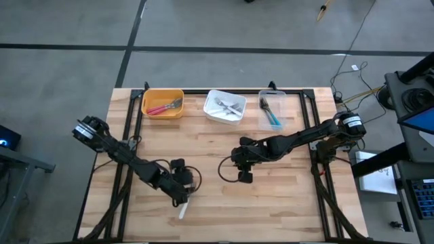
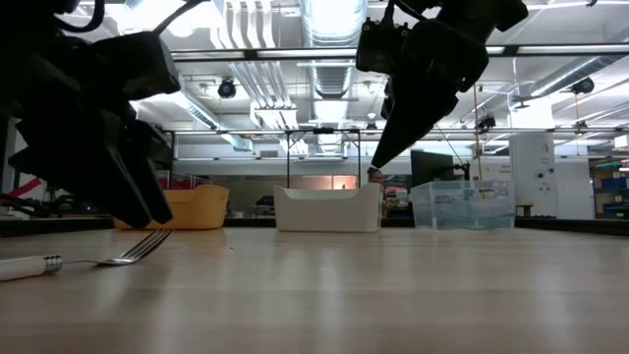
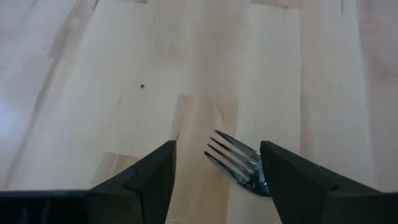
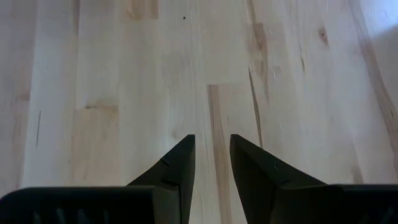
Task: Sort silverware by color (type)
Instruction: Put the white fork into the white bin
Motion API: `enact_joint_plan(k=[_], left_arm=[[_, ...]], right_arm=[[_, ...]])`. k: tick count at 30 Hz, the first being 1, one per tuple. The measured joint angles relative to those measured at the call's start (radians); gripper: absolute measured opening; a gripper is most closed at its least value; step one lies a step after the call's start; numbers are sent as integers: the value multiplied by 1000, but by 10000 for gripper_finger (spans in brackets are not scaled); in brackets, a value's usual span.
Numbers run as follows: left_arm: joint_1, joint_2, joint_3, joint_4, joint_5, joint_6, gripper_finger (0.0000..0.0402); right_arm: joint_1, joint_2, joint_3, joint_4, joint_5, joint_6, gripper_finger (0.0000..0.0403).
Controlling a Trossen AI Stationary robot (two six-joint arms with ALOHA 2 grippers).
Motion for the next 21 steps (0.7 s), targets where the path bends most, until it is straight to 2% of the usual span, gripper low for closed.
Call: enact_joint_plan(k=[10,14,21], left_arm=[[2,1,-168,356,0,-36,213],[2,46,-207,490,1,-39,210],[2,140,-196,571,-19,-42,177]], right_arm=[[0,0,-1,22,0,-6,93],[0,0,-1,22,0,-8,93],[0,0,-1,25,0,-8,93]])
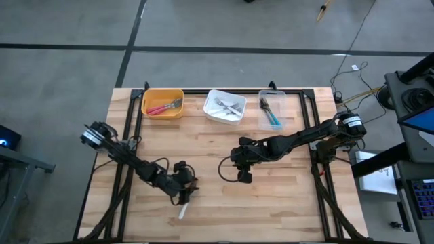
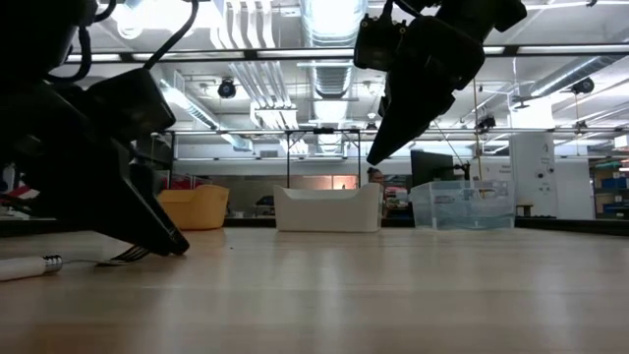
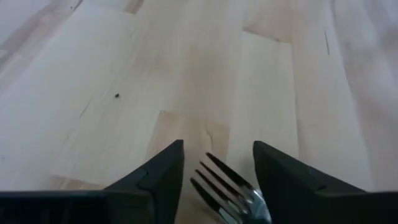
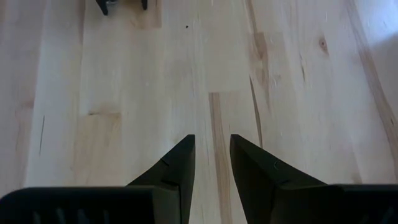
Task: Sort silverware by color (type)
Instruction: Put the white fork into the white bin
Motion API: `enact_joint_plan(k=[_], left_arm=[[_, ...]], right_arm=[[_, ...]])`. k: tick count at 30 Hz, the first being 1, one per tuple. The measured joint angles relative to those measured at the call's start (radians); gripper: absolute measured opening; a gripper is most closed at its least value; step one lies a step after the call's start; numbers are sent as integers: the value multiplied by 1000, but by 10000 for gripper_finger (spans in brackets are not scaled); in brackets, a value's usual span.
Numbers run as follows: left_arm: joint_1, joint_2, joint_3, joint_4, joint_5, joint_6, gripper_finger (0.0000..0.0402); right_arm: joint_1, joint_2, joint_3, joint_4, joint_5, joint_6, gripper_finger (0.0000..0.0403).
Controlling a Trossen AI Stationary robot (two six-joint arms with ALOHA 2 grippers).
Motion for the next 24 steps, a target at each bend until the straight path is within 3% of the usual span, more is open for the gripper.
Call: enact_joint_plan(k=[5,11,17,24], left_arm=[[1,12,9,-2,-5,3,117],[-4,-14,0,-12,-22,-11,15],[-3,-72,-4,-62,-131,-2,2],[-1,-173,-2,-129,-378,-15,0]], right_arm=[[0,0,0,4,0,0,93],[0,0,0,10,0,-4,93],[0,0,0,22,0,-17,93],[0,1,-1,140,2,-41,93]])
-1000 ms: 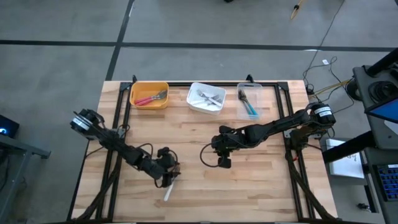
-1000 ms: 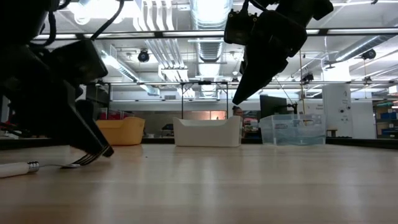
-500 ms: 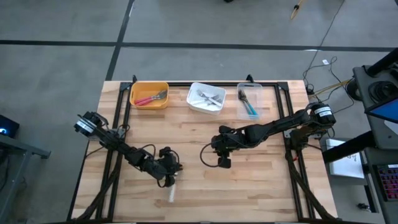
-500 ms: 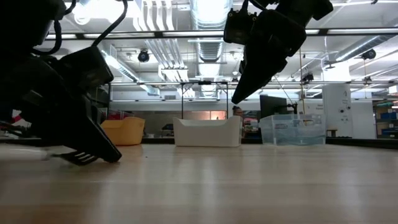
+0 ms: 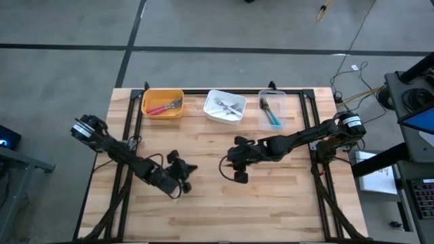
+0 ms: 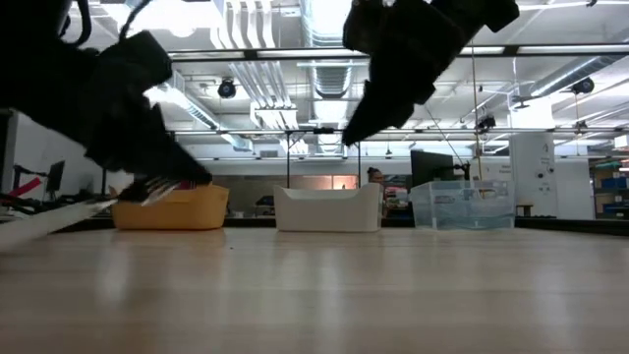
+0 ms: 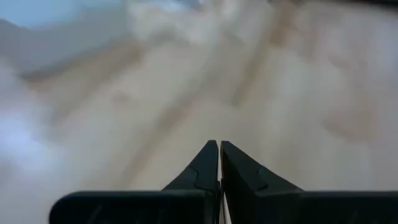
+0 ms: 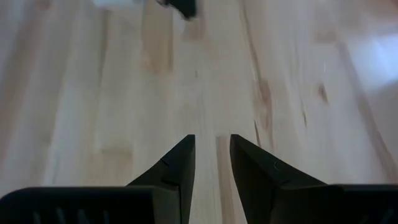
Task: Sort silverware by color (type)
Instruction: Put the white fork into the white bin
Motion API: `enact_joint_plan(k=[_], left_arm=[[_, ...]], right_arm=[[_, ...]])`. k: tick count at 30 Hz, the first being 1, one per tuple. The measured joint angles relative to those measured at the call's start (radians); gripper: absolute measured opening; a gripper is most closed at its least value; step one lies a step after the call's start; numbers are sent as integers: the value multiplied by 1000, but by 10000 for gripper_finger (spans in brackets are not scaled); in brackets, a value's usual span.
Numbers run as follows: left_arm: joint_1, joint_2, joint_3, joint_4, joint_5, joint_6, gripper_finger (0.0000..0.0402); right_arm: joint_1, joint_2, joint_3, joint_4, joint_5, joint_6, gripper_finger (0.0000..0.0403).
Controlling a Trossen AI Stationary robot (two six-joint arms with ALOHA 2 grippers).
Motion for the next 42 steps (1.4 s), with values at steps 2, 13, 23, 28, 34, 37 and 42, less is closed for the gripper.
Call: enact_joint_plan(k=[2,13,23,28,34,37,42], left_arm=[[0,-31,0,-3,-95,-1,0],[1,-131,91,5,-362,266,0],[2,-105,194,-22,-381,413,0],[2,-109,198,-66,-339,404,0],[9,-113,198,-82,-316,412,0],[17,-114,198,-96,-317,412,0],[26,-125,197,-116,-324,422,0]], right_arm=[[0,0,0,51,0,-4,93],[0,129,-3,482,-1,6,93],[-15,214,30,556,1,46,93],[-36,227,30,496,27,148,93],[-45,272,31,478,34,172,83],[-43,310,47,471,29,163,72],[-45,358,73,394,24,129,61]])
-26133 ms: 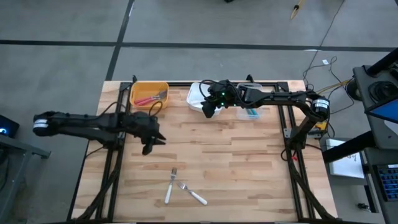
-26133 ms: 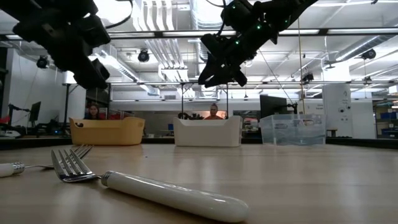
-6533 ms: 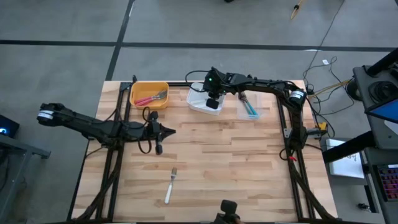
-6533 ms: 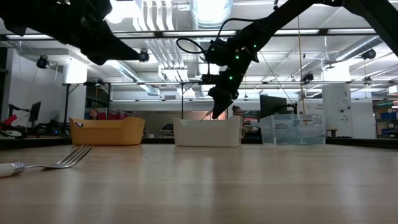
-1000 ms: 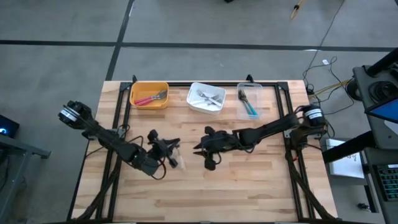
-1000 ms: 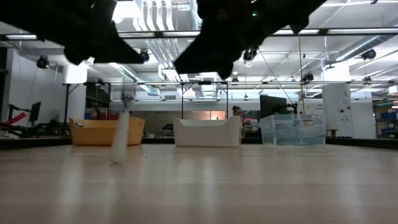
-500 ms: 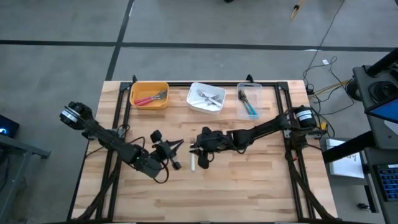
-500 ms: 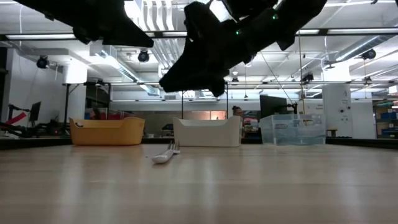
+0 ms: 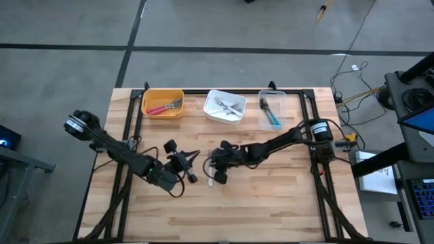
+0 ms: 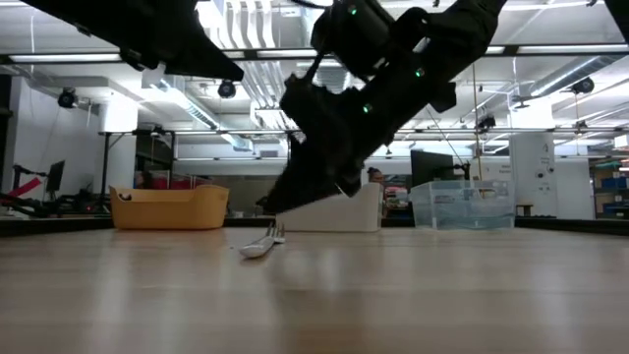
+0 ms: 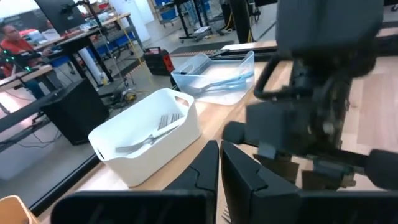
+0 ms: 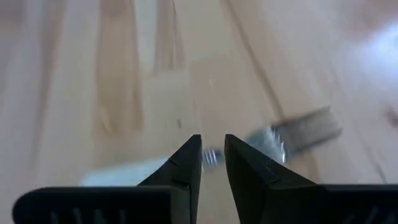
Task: Sort silverware by color (type)
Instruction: Put the white fork into the white bin
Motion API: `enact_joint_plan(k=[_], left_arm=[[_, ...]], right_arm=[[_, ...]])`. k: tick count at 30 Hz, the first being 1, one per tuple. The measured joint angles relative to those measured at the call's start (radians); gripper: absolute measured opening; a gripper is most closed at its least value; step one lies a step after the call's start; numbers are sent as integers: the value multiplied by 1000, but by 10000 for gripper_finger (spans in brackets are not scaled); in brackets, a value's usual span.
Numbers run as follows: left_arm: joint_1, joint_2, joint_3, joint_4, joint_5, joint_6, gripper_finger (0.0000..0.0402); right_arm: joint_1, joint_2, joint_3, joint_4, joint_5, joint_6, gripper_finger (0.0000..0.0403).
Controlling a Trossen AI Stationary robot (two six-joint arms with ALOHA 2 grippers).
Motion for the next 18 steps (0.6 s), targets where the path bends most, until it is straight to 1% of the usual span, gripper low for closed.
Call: enact_joint_plan(k=[3,7,10,13,16,18], left_arm=[[0,-19,0,-10,-1,16,0],[0,-62,0,-63,-26,16,0],[0,-95,0,-107,-27,16,0],[0,-133,0,-156,-27,16,0],[1,-172,0,-191,-27,16,0],[2,-207,0,-213,-27,26,0]], right_arm=[[0,13,26,-113,0,-29,62],[-2,17,52,-259,2,-79,63],[-1,12,67,-336,45,-86,63],[-4,10,81,-358,84,-2,63],[-12,9,115,-370,78,137,63],[-14,6,148,-389,76,198,63]])
